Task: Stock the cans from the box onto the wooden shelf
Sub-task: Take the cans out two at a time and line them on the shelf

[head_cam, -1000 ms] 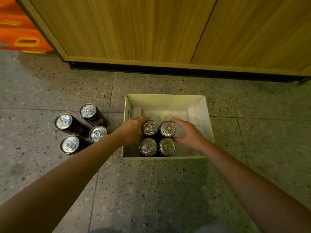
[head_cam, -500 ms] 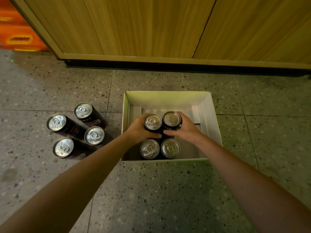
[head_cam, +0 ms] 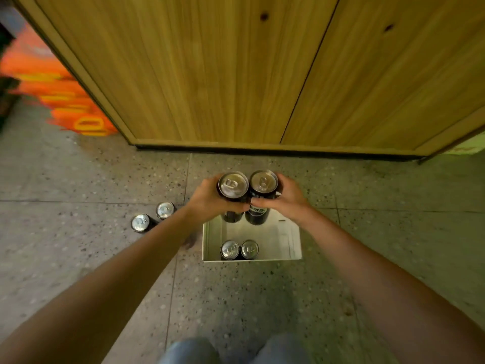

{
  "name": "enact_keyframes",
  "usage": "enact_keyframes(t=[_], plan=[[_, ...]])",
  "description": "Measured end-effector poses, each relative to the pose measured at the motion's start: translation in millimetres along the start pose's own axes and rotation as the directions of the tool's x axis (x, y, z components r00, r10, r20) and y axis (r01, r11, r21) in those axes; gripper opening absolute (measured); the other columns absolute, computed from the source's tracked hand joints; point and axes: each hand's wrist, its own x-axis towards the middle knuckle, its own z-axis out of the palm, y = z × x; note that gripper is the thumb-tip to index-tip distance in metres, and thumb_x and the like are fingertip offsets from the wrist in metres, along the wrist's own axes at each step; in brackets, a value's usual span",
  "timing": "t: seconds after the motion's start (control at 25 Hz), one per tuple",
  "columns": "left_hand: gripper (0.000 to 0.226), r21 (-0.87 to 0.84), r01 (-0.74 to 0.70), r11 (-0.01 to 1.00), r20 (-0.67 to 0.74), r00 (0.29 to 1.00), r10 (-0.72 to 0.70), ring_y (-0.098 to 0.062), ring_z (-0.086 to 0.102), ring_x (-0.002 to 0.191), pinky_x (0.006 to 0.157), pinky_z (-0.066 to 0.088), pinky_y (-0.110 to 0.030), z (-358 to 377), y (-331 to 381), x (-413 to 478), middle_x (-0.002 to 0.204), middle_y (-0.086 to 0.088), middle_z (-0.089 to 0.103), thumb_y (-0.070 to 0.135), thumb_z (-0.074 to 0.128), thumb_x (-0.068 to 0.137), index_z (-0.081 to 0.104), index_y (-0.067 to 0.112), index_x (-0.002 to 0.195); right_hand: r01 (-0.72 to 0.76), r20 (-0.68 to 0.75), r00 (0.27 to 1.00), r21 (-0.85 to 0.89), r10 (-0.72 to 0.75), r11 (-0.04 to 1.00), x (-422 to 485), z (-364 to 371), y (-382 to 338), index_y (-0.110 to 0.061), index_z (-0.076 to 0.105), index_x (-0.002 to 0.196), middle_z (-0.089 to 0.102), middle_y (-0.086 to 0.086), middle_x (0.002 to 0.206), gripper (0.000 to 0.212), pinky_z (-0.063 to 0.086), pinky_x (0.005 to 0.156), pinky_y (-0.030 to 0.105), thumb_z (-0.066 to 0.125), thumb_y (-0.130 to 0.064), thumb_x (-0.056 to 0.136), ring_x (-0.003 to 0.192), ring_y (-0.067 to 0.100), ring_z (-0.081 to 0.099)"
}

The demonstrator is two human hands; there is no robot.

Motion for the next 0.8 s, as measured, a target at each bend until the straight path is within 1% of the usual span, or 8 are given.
enact_keyframes(t=[0.12,0.24,0.32,0.4,0.48,0.56,0.68,0.8], plan=[[0.058,0.026,0.013,1.0,-0.05,0.999,-0.011,-0.012,0.067,0.092,0.087,0.051,-0.03,-30.0,101.9,-59.0,0.093,0.004,0.071,0.008,0.087,0.047,0.065,0.02,0.099,0.006,0.067,0.998,-0.001,-0.006,1.0,-51.0,-40.1,-108.4,-0.012,0.053,0.115,0.059,-0.004,0.103,0.062,0.045,0.074,0.007,0.082,-0.008,0.061,0.091,0.004,0.056],[0.051,0.055,-0.022,0.998,-0.031,0.999,0.024,0.0,0.067,0.082,0.081,0.05,-0.025,-60.4,202.0,-113.2,0.082,0.014,0.072,0.003,0.086,0.05,0.066,0.028,0.09,0.005,0.117,0.993,-0.028,-0.001,1.0,-103.9,-80.0,-214.7,-0.014,0.052,0.118,0.058,-0.007,0.104,0.064,0.044,0.087,0.017,0.082,-0.011,0.061,0.098,0.007,0.056],[0.051,0.057,-0.059,0.997,-0.009,0.998,0.059,0.005,0.066,0.077,0.078,0.048,-0.021,-82.8,272.4,-142.7,0.077,0.017,0.073,0.0,0.084,0.051,0.066,0.033,0.085,0.015,0.108,0.994,-0.044,-0.01,0.999,-135.5,-108.8,-284.8,-0.014,0.052,0.119,0.058,-0.006,0.106,0.065,0.043,0.089,0.02,0.082,-0.012,0.062,0.105,0.011,0.055],[0.051,0.063,-0.093,0.994,-0.006,0.996,0.093,0.005,0.065,0.078,0.076,0.047,-0.018,-102.3,342.3,-168.2,0.079,0.015,0.071,0.001,0.083,0.053,0.063,0.035,0.085,0.051,0.108,0.993,-0.083,-0.041,0.995,-161.9,-136.6,-350.0,-0.014,0.052,0.119,0.058,-0.006,0.106,0.065,0.044,0.086,0.017,0.082,-0.013,0.061,0.105,0.012,0.055],[0.048,0.063,-0.142,0.988,-0.006,0.99,0.142,0.003,0.064,0.08,0.076,0.049,-0.018,-124.3,414.2,-193.3,0.084,0.015,0.069,0.003,0.083,0.056,0.062,0.035,0.085,0.084,0.081,0.994,-0.114,-0.075,0.99,-187.0,-166.7,-417.8,-0.013,0.052,0.119,0.06,-0.003,0.109,0.065,0.041,0.078,0.01,0.083,-0.013,0.061,0.105,0.012,0.056],[0.046,0.053,-0.201,0.978,-0.012,0.979,0.202,-0.001,0.065,0.084,0.081,0.05,-0.022,-142.8,473.7,-210.7,0.088,0.013,0.069,0.005,0.084,0.057,0.063,0.032,0.088,0.111,0.041,0.993,-0.115,-0.107,0.987,-205.1,-192.4,-473.3,-0.012,0.052,0.12,0.06,0.001,0.116,0.066,0.04,0.085,0.016,0.082,-0.011,0.061,0.109,0.013,0.054],[0.047,0.045,-0.325,0.945,0.007,0.946,0.325,0.007,0.062,0.09,0.084,0.047,-0.019,-173.7,553.7,-227.0,0.093,0.015,0.069,0.01,0.083,0.059,0.062,0.032,0.095,0.182,-0.033,0.982,-0.124,-0.187,0.975,-228.4,-221.0,-553.7,-0.015,0.05,0.123,0.057,-0.005,0.12,0.067,0.038,0.091,0.023,0.08,-0.011,0.063,0.107,0.007,0.049],[0.059,0.018,-0.402,0.915,-0.039,0.915,0.402,-0.009,0.058,0.107,0.09,0.044,-0.022,-198.7,617.4,-229.7,0.108,0.008,0.064,0.009,0.083,0.061,0.054,0.016,0.112,0.285,-0.079,0.952,-0.142,-0.297,0.948,-237.8,-241.7,-618.2,-0.012,0.052,0.121,0.059,0.001,0.125,0.06,0.039,0.09,0.022,0.077,-0.008,0.066,0.104,0.007,0.05]])
